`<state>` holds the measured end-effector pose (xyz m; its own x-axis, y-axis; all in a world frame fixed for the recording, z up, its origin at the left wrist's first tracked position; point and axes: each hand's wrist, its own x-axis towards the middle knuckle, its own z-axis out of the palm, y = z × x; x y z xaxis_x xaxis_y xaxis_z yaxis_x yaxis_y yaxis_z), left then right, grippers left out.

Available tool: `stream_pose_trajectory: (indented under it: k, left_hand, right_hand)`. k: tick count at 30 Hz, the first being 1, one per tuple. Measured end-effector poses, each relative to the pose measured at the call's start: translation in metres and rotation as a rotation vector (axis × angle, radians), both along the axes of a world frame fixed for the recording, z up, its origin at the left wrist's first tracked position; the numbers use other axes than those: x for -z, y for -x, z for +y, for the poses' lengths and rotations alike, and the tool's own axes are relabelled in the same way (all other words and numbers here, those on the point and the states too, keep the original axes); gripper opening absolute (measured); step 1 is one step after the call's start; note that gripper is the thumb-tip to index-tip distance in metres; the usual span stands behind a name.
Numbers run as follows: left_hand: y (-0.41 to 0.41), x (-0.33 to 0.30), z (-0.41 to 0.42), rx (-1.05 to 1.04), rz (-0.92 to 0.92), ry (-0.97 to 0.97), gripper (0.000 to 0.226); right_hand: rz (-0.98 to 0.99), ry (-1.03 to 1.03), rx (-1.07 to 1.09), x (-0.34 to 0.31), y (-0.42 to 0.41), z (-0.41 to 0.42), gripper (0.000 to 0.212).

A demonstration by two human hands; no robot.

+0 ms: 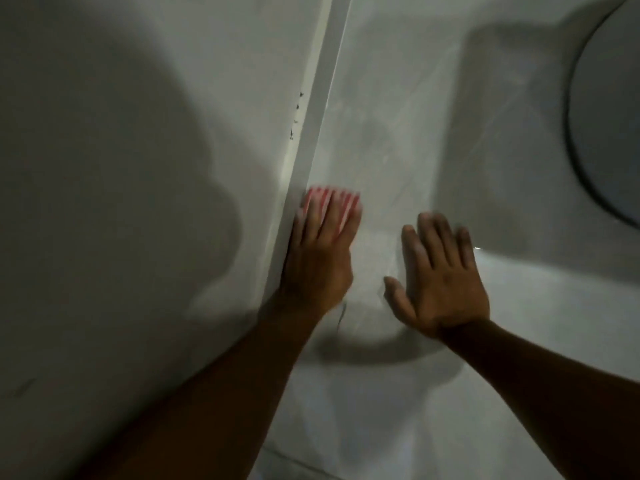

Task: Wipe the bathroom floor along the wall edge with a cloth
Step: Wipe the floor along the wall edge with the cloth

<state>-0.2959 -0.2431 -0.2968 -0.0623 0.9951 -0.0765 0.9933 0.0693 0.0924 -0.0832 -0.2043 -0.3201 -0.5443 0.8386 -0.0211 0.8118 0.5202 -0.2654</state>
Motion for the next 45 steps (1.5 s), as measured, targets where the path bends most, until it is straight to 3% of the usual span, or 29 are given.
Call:
stream_pose_trajectory:
  k: [4, 8, 18, 22, 29, 32, 36, 39, 42, 45]
  left_hand:
    - [0.013, 0.001, 0.123, 0.031, 0.011, -0.039, 0.071]
    - [0.014, -0.006, 0.185, -0.05, -0.005, -0.003, 0.072]
    - [-0.001, -0.002, 0.065, -0.2, -0.099, 0.016, 0.072]
    - [0.008, -0.005, 0.1, -0.018, 0.01, 0.033, 0.076]
    - [0.016, -0.009, 0.207, -0.083, -0.053, 0.007, 0.082]
    - [0.014, -0.007, 0.152, -0.069, -0.037, -0.04, 0.076]
    - [-0.003, -0.003, -0.014, -0.061, -0.078, -0.06, 0.069]
    - [-0.017, -0.006, -0.132, -0.133, -0.058, 0.046, 0.066]
    - [-0.018, -0.003, -0.138, -0.125, -0.076, 0.076, 0.066]
    - [-0.01, -0.006, -0.06, -0.084, -0.057, -0.033, 0.064]
  right_hand:
    - [-0.017, -0.001, 0.001, 0.0, -0.002, 0.002, 0.085]
    - [-0.045, 0.009, 0.002, 0.002, -0.002, 0.0, 0.085]
    - [-0.078, 0.037, -0.002, -0.003, 0.002, -0.001, 0.086]
    - [-0.074, 0.038, -0.004, -0.003, 0.001, -0.001, 0.086]
    - [-0.057, 0.03, -0.002, -0.001, 0.0, -0.001, 0.085]
    - [-0.033, 0.028, -0.002, -0.002, 0.0, -0.001, 0.085]
    - [-0.015, 0.039, 0.004, -0.003, 0.0, -0.002, 0.086]
    - [-0.014, 0.033, -0.006, -0.004, 0.0, -0.001, 0.086]
    - [-0.019, 0.043, -0.006, -0.004, 0.0, 0.0, 0.086]
    - [-0.035, 0.048, -0.006, -0.003, 0.0, 0.0, 0.086]
